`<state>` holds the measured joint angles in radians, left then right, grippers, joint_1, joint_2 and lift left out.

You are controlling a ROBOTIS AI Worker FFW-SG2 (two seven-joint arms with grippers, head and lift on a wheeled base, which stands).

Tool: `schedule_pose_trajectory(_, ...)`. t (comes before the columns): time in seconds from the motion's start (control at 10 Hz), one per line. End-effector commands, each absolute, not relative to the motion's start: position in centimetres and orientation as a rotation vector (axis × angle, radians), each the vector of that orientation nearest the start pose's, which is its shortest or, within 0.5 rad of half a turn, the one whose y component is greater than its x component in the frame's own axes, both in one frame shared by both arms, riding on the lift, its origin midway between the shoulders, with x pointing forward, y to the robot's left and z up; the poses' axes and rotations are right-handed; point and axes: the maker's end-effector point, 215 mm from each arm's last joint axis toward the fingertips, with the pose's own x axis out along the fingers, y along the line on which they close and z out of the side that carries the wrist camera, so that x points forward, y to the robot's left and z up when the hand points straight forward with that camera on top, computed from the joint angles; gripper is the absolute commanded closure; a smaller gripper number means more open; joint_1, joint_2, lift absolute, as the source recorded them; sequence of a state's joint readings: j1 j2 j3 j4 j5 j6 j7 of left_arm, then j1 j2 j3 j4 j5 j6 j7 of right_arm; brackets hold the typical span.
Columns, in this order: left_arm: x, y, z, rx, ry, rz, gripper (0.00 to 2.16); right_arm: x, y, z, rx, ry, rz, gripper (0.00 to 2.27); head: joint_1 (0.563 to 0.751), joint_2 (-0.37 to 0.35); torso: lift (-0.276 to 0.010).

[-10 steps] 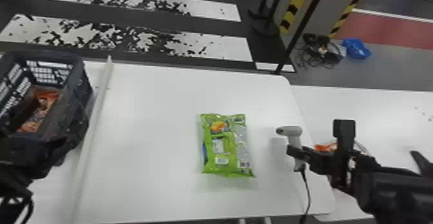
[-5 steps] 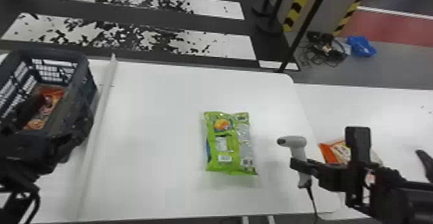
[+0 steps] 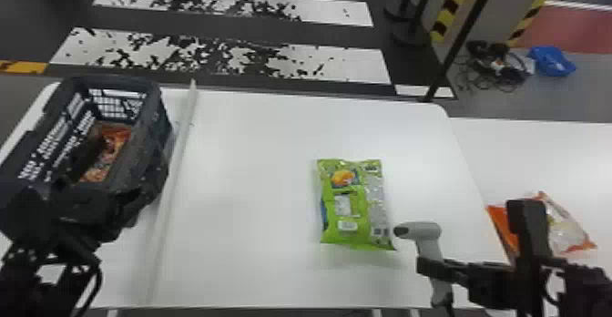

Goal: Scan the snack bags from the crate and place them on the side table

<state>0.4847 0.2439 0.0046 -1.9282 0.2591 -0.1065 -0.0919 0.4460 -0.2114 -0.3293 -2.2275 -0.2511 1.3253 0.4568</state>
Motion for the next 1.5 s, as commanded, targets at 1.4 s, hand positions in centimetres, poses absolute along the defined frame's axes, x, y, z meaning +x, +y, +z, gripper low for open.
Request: schedule_pose_trajectory(1.4, 44.4, 24.8, -36.0, -0.037, 0.032, -0.168, 0.1, 33.3, -28.3, -49.5, 0.226, 1.0, 0.243, 2.25, 0.695, -0.02, -0.05)
